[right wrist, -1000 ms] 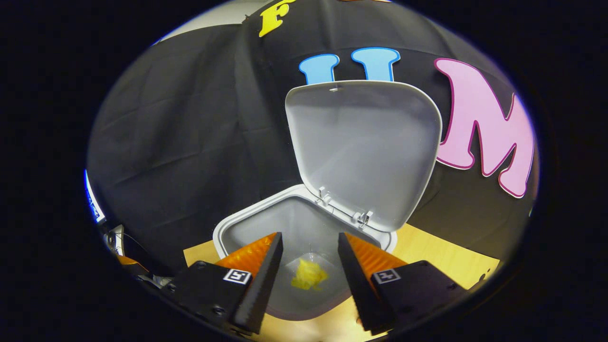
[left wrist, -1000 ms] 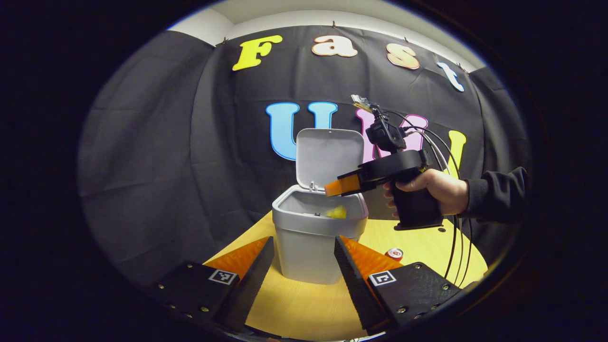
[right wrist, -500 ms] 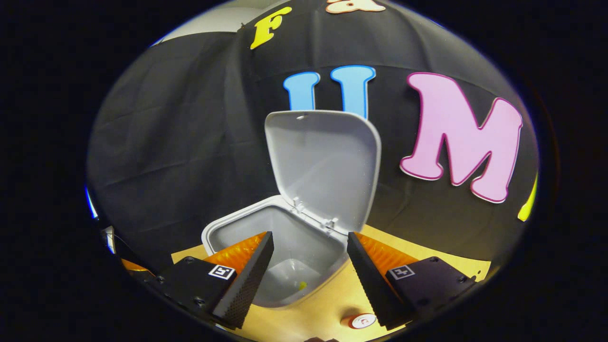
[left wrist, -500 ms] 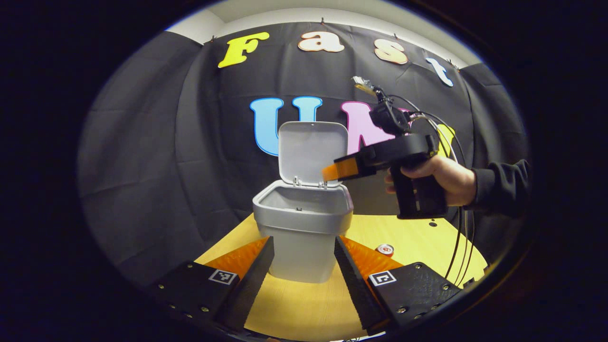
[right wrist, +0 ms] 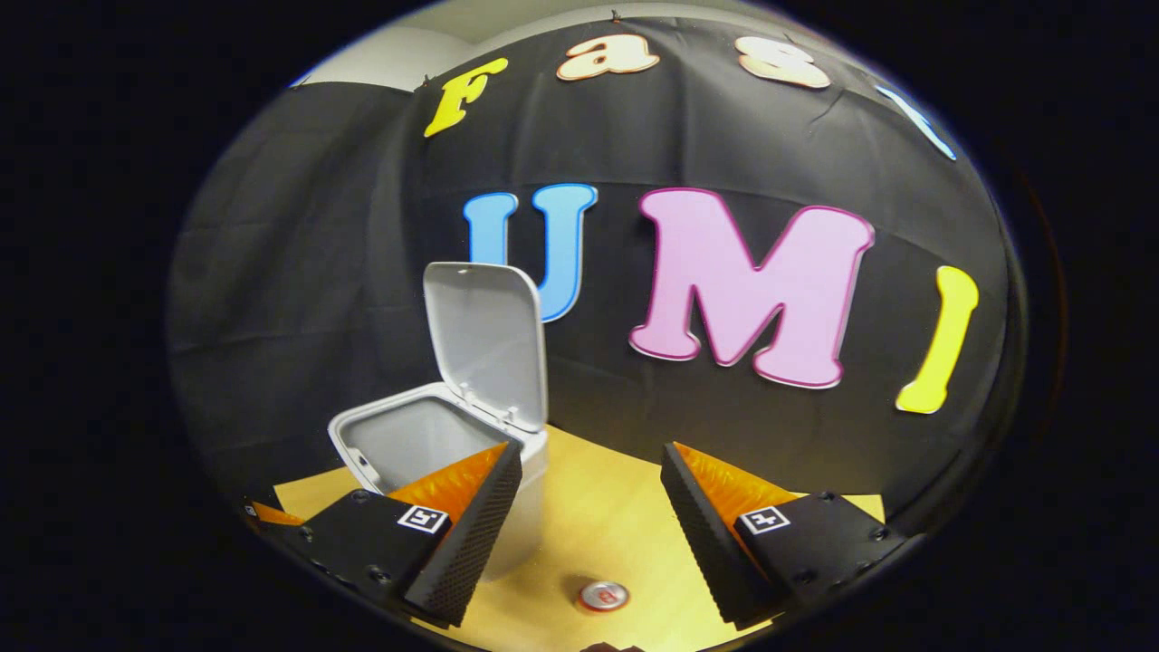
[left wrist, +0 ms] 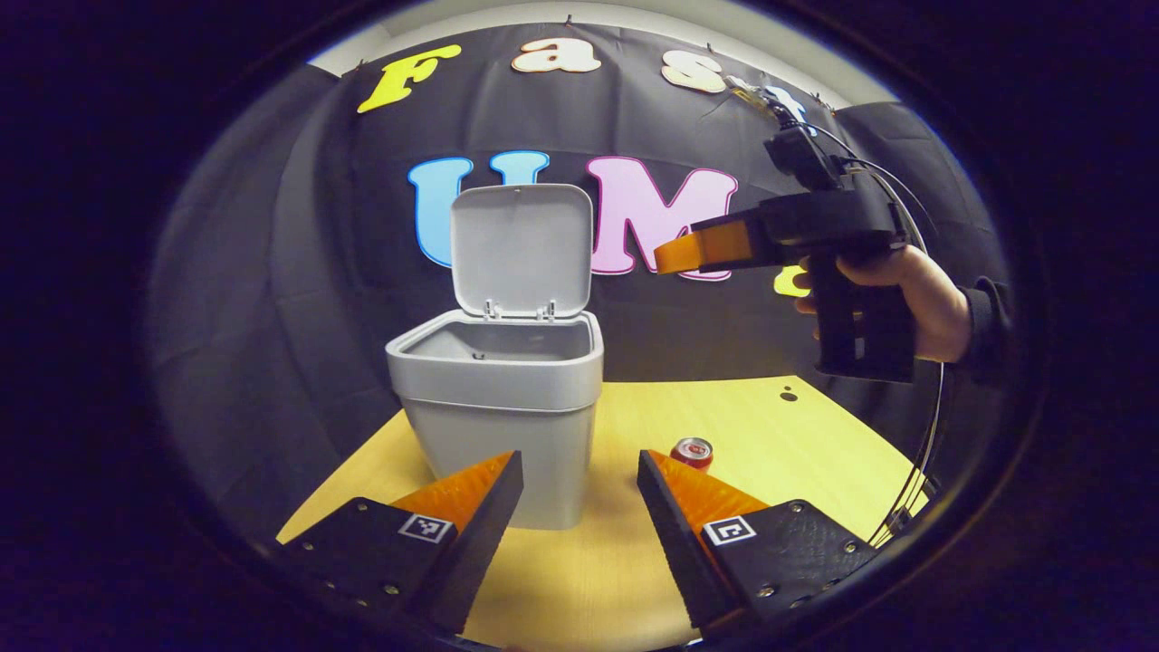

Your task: Press the lid of the desktop garbage bin to open it, pick up the crumpled paper on the desktop and throw it into the bin, then pick up the pop can on the desktop and drop it into the bin, and finally close the garbage bin lid.

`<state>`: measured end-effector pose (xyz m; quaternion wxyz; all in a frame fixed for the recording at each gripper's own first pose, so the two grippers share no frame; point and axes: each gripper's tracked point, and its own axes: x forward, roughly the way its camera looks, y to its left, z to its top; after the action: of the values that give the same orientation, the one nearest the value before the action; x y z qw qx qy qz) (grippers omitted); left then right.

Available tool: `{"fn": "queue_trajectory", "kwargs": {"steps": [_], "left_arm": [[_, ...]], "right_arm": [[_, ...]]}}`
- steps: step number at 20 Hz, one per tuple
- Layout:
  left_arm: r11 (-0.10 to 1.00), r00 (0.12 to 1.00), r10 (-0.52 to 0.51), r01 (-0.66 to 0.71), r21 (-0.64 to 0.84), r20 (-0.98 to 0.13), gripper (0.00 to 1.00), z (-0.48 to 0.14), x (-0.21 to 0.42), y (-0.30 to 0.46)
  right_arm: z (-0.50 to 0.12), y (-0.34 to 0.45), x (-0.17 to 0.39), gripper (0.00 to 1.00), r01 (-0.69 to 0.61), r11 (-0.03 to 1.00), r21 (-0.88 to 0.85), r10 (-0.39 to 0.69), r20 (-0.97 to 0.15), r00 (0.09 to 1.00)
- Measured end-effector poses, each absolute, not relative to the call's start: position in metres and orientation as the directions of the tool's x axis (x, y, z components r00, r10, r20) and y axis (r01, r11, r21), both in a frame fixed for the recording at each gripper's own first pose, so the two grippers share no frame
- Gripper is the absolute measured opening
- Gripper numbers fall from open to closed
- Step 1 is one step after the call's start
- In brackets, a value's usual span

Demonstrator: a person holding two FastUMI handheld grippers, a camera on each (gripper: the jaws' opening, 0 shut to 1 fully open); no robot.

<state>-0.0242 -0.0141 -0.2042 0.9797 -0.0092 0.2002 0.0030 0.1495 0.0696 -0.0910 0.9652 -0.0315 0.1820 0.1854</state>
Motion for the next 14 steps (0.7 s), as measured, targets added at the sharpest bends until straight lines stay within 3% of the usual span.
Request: {"fn": "queue_trajectory", "kwargs": {"steps": [6, 7, 10, 14], "left_arm": [[0.996, 0.921, -0.082, 0.066, -0.054, -0.381, 0.86, -0.243, 0.012, -0.052], [0.996, 0.924, -0.094, 0.084, -0.043, -0.372, 0.97, -0.251, 0.019, -0.06], [0.989, 0.911, -0.131, 0.148, 0.014, -0.391, 0.97, -0.283, 0.038, -0.084], [0.985, 0.883, -0.163, 0.172, -0.021, -0.44, 0.98, -0.334, 0.062, -0.113]], "right_arm": [[-0.116, -0.028, 0.114, 0.98, -0.201, 0.979, -0.032, 0.175, -0.381, 0.908], [-0.125, -0.043, 0.107, 0.98, -0.178, 0.983, -0.052, 0.144, -0.393, 0.908], [-0.152, -0.076, 0.085, 0.98, -0.14, 0.986, -0.088, 0.087, -0.443, 0.893], [-0.186, -0.108, 0.066, 0.98, -0.059, 0.996, -0.067, 0.02, -0.482, 0.876]]}}
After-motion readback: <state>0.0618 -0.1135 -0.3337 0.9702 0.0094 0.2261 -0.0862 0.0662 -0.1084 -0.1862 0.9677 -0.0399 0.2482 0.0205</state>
